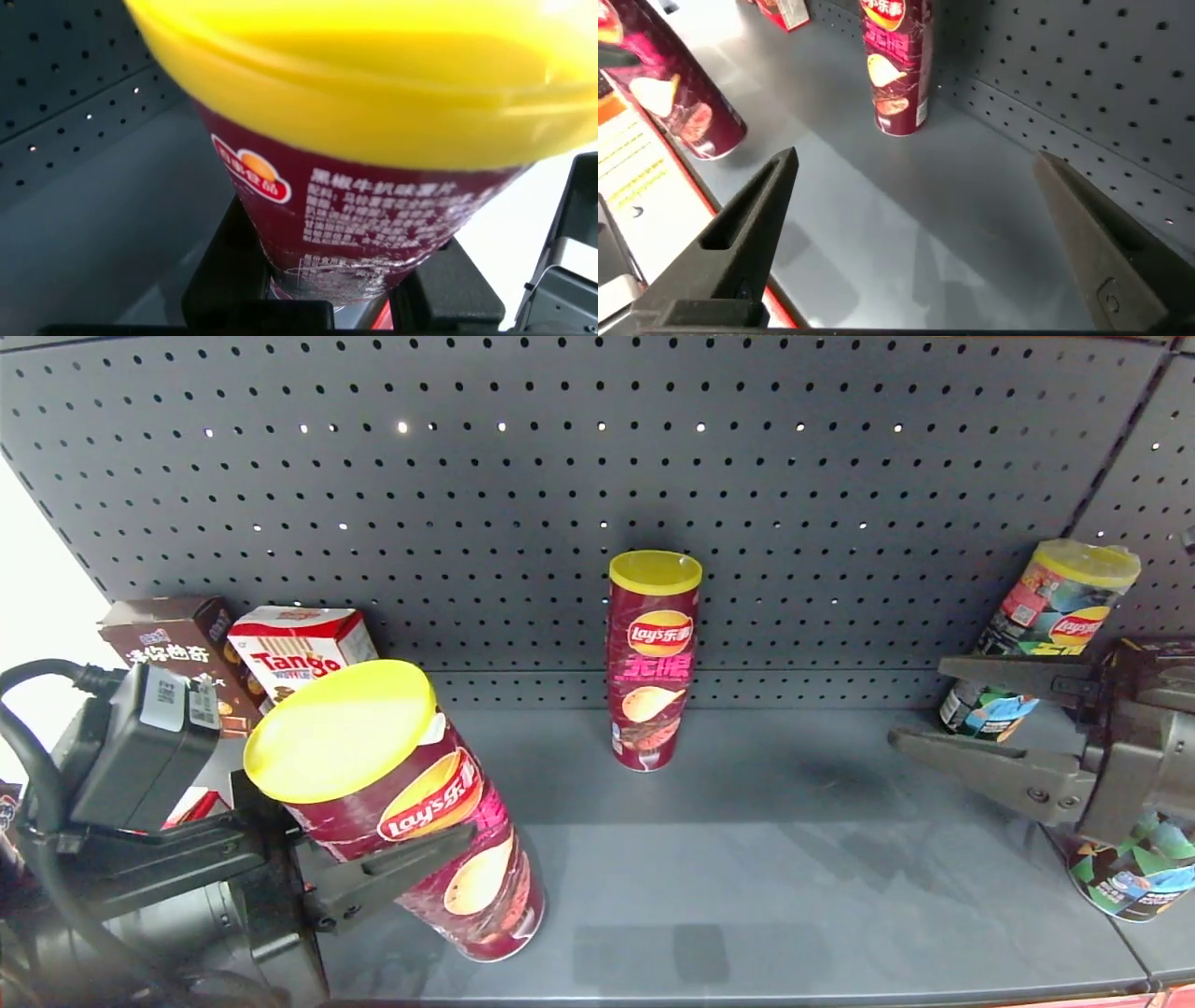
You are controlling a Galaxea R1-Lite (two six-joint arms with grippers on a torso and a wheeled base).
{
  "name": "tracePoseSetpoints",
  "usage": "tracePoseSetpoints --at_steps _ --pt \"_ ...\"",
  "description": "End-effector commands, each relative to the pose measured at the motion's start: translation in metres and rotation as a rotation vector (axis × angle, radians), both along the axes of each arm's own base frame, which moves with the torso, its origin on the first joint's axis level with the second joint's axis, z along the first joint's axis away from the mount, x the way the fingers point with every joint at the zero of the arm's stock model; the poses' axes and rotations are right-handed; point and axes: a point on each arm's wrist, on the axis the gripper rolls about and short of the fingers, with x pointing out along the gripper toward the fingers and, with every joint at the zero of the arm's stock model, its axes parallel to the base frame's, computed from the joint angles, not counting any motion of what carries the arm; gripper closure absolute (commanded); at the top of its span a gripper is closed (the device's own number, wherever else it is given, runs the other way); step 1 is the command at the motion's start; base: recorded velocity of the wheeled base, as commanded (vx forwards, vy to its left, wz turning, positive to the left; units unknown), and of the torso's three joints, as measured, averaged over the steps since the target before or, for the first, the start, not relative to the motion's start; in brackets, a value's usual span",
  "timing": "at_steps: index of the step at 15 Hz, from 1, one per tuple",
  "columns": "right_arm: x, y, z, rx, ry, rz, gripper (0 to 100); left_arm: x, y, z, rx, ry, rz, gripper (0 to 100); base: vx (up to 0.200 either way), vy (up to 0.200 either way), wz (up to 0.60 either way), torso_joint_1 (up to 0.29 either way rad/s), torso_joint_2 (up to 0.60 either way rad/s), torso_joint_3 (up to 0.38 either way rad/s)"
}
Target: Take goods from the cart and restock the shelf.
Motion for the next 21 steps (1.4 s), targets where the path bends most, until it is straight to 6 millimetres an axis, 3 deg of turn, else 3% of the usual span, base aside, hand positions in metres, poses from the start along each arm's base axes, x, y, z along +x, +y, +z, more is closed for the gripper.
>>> tracePoseSetpoints --at_steps 1,6,8,13,21 --pt "0.018 0.007 -0.008 -0.007 0.016 -0.005 0 0.001 -0.001 0.004 -0.006 -0.010 0.001 100 0.000 0.000 0.00 0.000 0.00 0.000" --pt "0.063 0.019 -0.020 0.006 -0.034 0.001 0 0.003 0.001 0.004 -0.007 -0.011 0.018 100 0.000 0.000 0.00 0.000 0.00 0.000" --pt "0.084 0.023 -0.021 0.033 -0.089 0.093 0 0.004 0.003 0.005 -0.008 -0.012 0.029 100 0.000 0.000 0.00 0.000 0.00 0.000" --pt "0.098 0.030 -0.023 0.031 -0.119 0.344 0 0.005 0.003 0.004 -0.006 -0.008 0.029 100 0.000 0.000 0.00 0.000 0.00 0.000" --pt "0.136 0.048 -0.033 0.032 -0.129 0.383 0 0.004 0.004 0.005 -0.008 -0.012 0.033 100 0.000 0.000 0.00 0.000 0.00 0.000"
